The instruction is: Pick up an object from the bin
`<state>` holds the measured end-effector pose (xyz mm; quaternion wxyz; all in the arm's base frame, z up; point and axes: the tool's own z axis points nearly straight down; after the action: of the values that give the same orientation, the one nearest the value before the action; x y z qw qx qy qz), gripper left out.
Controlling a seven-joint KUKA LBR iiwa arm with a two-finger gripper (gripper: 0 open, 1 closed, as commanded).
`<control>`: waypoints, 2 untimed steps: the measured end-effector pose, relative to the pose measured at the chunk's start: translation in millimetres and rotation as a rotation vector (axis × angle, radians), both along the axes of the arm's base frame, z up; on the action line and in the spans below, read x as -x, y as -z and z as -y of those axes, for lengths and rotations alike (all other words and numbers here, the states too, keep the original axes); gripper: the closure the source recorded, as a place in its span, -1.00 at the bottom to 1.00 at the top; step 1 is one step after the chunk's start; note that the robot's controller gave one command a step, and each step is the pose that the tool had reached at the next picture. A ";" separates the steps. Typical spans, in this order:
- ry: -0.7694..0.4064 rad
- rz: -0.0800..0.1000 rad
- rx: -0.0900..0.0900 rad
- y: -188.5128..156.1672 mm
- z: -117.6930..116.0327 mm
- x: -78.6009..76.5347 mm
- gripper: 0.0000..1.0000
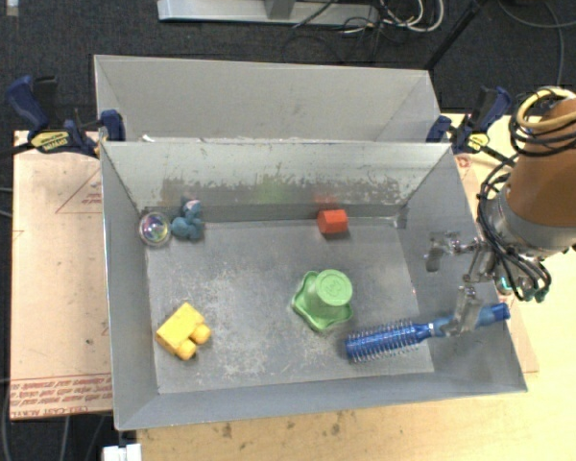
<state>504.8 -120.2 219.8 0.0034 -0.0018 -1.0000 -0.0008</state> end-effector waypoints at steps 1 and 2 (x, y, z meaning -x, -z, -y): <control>-0.037 0.002 -0.001 152.5 -2.5 -7.8 -1.00; -0.197 0.020 0.001 144.2 -63.8 16.5 -1.00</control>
Offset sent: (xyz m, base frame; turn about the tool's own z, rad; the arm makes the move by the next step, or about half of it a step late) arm 0.0089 0.0008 -0.1480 -0.0374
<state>488.2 -56.4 75.6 -0.0064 0.0963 -0.9953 0.0000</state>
